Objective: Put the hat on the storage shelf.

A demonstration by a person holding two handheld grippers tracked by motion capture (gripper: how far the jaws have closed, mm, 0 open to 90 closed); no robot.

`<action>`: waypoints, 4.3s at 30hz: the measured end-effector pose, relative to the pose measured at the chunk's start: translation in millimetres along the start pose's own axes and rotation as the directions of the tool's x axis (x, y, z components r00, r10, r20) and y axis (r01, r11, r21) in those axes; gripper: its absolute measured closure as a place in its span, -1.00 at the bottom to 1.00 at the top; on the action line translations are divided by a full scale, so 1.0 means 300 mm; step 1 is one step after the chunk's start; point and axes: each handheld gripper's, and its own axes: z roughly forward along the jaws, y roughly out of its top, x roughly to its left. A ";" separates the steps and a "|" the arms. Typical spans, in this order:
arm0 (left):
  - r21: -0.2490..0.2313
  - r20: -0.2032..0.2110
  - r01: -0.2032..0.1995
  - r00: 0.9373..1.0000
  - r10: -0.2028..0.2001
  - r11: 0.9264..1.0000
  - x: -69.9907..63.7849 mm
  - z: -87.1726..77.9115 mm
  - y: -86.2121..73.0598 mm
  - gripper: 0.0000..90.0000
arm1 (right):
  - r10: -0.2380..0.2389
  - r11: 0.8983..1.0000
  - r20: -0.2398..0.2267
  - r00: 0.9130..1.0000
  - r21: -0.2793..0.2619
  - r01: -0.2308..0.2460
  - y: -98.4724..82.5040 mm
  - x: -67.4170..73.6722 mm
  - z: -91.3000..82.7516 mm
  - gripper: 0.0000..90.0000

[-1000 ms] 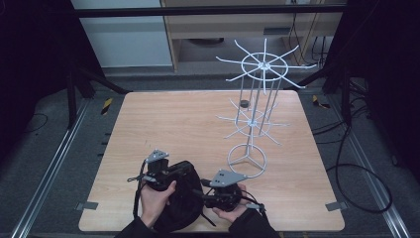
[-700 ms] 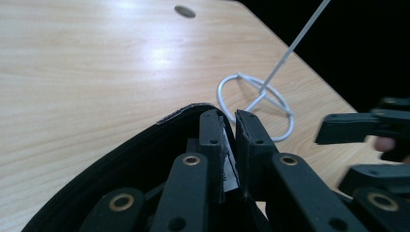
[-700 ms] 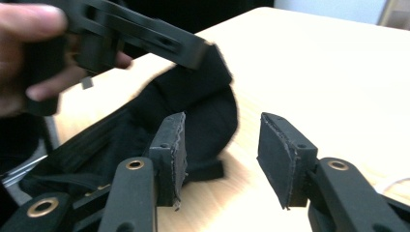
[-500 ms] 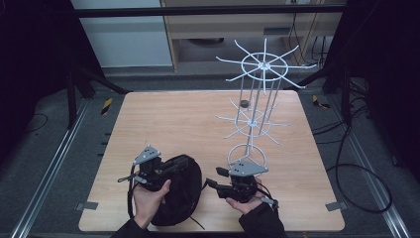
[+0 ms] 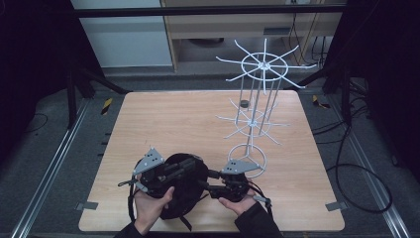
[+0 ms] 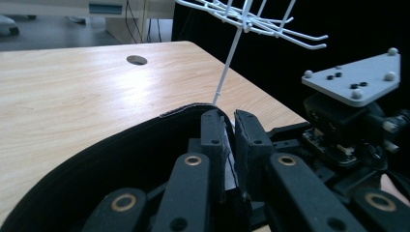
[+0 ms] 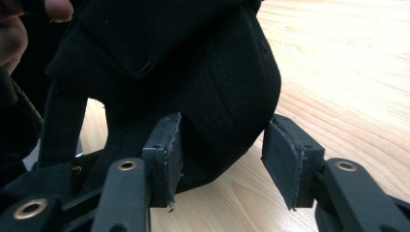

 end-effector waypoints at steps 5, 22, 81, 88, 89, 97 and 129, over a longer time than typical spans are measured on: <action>-0.009 0.025 0.000 1.000 0.000 1.000 0.003 -0.004 0.002 0.84 | 0.002 1.000 -0.012 1.000 -0.008 -0.002 0.006 -0.003 -0.017 0.87; 0.015 0.016 -0.039 0.999 0.039 0.999 0.022 -0.010 0.007 0.62 | -0.178 0.984 0.173 0.969 0.018 0.178 0.077 0.058 -0.083 0.94; -0.150 0.098 -0.011 0.995 0.026 0.989 0.045 -0.110 0.058 0.81 | -0.139 0.987 0.062 0.988 0.085 0.133 -0.044 -0.021 0.054 1.00; -0.134 0.034 0.018 0.999 -0.014 0.991 0.129 -0.133 0.028 0.79 | -0.162 0.984 0.107 0.981 0.092 0.152 -0.023 -0.026 -0.006 1.00; -0.121 0.021 0.021 1.000 -0.018 0.992 0.140 -0.136 0.017 0.79 | -0.167 0.983 0.113 0.980 0.097 0.156 -0.020 -0.026 -0.012 1.00; 0.002 -0.089 0.026 0.996 -0.026 1.000 0.232 -0.166 -0.099 0.76 | -0.197 0.974 0.130 0.972 0.135 0.179 -0.019 -0.012 0.001 1.00; 0.190 -0.477 0.094 0.879 0.008 0.977 0.437 -0.287 -0.265 -0.05 | -0.128 0.990 0.301 0.945 0.102 0.102 -0.078 -0.103 -0.186 0.37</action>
